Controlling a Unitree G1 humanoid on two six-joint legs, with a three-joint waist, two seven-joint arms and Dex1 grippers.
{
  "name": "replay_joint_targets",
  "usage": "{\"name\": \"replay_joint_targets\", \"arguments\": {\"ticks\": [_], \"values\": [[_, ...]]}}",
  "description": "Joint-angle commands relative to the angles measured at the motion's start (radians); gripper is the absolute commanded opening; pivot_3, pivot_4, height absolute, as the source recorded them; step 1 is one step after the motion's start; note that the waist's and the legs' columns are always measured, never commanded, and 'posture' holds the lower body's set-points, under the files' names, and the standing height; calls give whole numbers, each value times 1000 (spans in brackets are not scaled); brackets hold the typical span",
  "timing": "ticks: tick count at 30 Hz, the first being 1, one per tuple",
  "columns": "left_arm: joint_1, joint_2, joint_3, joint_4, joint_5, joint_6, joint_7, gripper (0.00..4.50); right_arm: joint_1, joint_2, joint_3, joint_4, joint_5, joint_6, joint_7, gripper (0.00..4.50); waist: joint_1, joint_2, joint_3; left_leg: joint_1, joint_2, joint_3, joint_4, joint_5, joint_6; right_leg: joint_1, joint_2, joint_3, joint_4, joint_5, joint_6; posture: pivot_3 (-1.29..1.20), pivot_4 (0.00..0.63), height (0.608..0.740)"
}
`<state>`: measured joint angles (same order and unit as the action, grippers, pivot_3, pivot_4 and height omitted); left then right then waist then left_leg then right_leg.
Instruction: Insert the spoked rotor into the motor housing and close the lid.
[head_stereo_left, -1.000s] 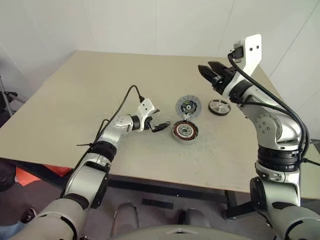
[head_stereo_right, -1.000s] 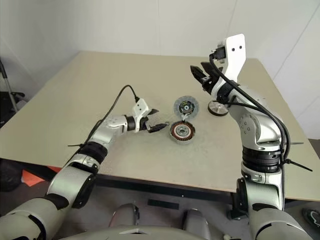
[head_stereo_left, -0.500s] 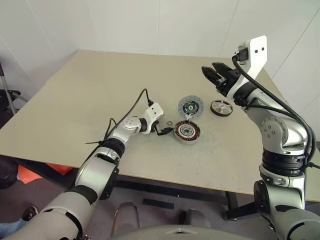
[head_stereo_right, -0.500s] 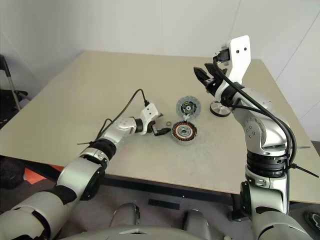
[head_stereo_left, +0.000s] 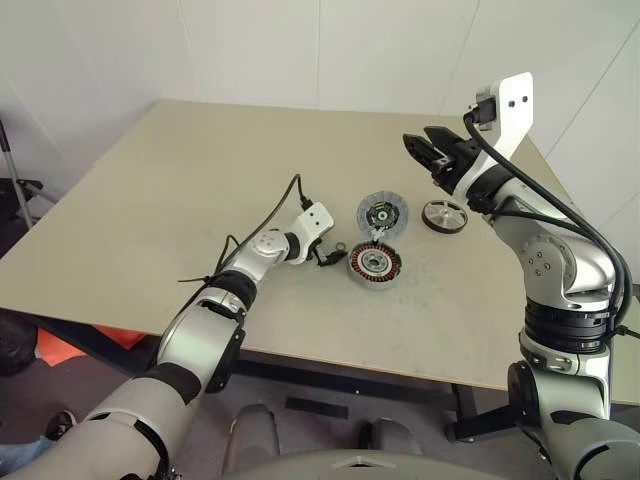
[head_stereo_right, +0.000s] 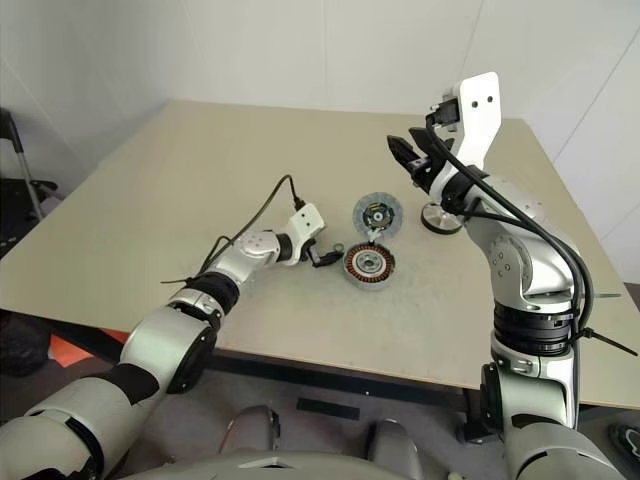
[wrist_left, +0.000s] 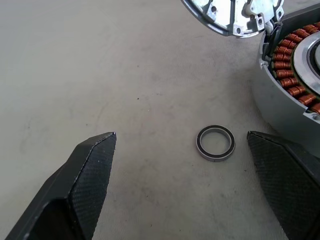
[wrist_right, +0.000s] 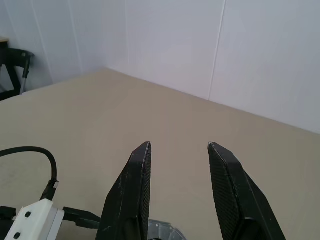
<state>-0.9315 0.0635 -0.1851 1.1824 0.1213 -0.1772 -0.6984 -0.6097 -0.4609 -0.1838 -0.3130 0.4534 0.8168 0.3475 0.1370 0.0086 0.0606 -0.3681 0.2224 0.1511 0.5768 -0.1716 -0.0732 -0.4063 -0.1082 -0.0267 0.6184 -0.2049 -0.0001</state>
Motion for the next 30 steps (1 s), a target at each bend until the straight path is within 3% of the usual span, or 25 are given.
{"name": "replay_joint_targets", "arguments": {"ticks": [1,4,10,15,21,25,30], "values": [[-26,-13,5,11,1,28,-21,4453,-3,-4,-10,-51,20,-2,2,2004,1,0,0,0,0,0,0,0,0,0,0,0,0,0,0,0,0,740],[-27,-17,4,15,8,34,-20,4453,37,-49,13,-87,42,24,67,2004,12,0,0,0,0,0,0,0,0,0,0,0,0,0,0,0,0,740],[-28,-19,2,13,11,46,-39,4453,251,-265,85,-273,107,36,311,2004,23,0,0,0,0,0,0,-3,6,3,0,0,-5,0,1,0,0,740],[-27,-22,1,14,11,51,-50,4453,296,-338,94,-245,69,4,345,2004,20,0,0,2,0,0,0,-4,6,6,-1,0,-6,0,2,0,0,740],[-32,-32,4,18,8,56,-54,4453,294,-345,111,-219,39,-17,341,2004,20,0,0,2,0,0,0,-4,7,6,-1,0,-6,0,2,0,0,740],[-47,-39,2,33,24,62,-4,3299,294,-337,110,-220,29,-22,333,2047,24,0,0,1,-1,0,0,-5,8,6,-1,-1,-7,0,2,0,0,740],[-59,-43,1,43,33,63,19,3299,298,-329,104,-234,27,-19,318,2047,23,0,0,2,-1,0,1,-5,9,8,-1,-1,-7,0,2,0,0,740]]}}
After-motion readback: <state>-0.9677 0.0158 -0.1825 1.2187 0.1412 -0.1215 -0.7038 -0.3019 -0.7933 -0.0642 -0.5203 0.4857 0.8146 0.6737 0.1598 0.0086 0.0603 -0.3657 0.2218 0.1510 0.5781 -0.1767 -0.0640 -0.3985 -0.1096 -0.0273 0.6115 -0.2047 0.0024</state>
